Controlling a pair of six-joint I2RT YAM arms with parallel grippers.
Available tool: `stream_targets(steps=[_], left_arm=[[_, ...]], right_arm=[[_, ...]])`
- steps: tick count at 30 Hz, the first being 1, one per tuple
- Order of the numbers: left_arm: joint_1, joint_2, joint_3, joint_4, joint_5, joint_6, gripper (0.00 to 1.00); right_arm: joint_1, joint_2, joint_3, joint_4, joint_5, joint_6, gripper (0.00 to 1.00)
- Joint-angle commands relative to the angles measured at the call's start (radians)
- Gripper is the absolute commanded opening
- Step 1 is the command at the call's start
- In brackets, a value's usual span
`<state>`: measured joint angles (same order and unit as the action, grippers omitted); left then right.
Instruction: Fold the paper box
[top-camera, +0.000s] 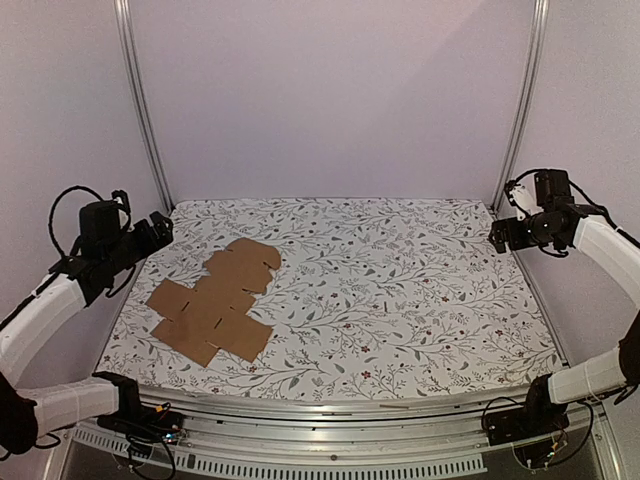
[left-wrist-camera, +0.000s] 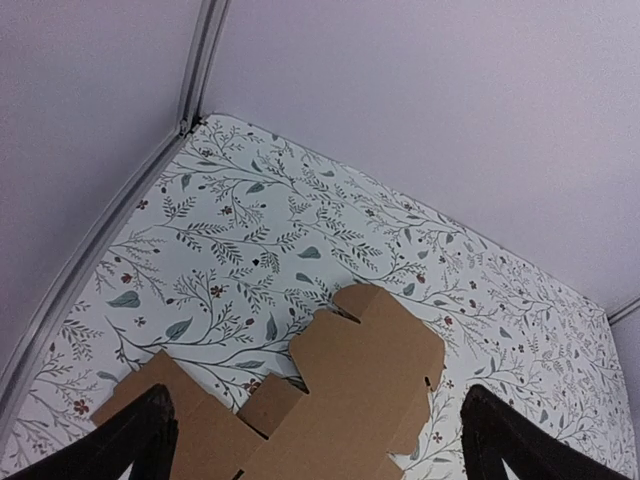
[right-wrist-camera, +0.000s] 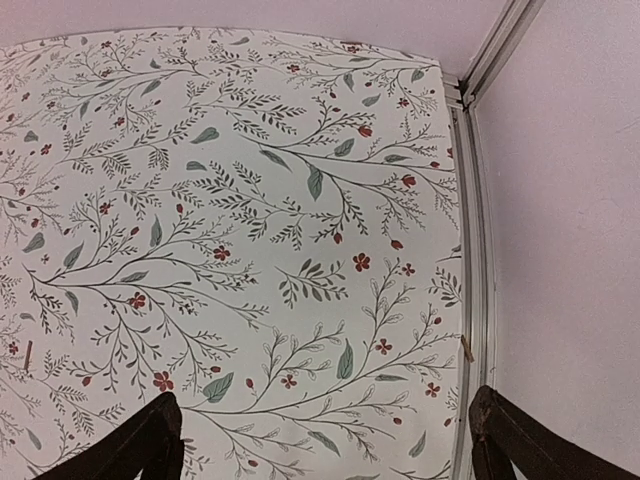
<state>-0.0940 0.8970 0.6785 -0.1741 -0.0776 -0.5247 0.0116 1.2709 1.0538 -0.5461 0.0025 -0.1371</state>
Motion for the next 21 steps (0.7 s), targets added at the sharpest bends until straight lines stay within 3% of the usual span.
stream_targets(steps=[1, 4, 7, 13, 21], left_arm=[[-0.032, 0.087, 0.056, -0.071, -0.147, -0.062, 0.99], [-0.026, 0.121, 0.069, -0.065, -0.049, -0.052, 0.99], [-0.043, 0.163, 0.087, -0.022, 0.084, 0.064, 0.82], [-0.068, 0.409, 0.291, -0.280, 0.140, 0.087, 0.82], [-0.097, 0.569, 0.276, -0.269, 0.165, 0.092, 0.88]], right_arm=[[-0.004, 0.026, 0.029, -0.062, -0.028, -0.026, 0.99], [-0.004, 0.070, 0.064, -0.155, -0.143, -0.117, 0.99], [-0.003, 0.084, 0.098, -0.250, -0.316, -0.223, 0.99], [-0.003, 0.127, 0.162, -0.279, -0.470, -0.249, 0.99], [0.109, 0.222, 0.197, -0.183, -0.569, -0.120, 0.99]])
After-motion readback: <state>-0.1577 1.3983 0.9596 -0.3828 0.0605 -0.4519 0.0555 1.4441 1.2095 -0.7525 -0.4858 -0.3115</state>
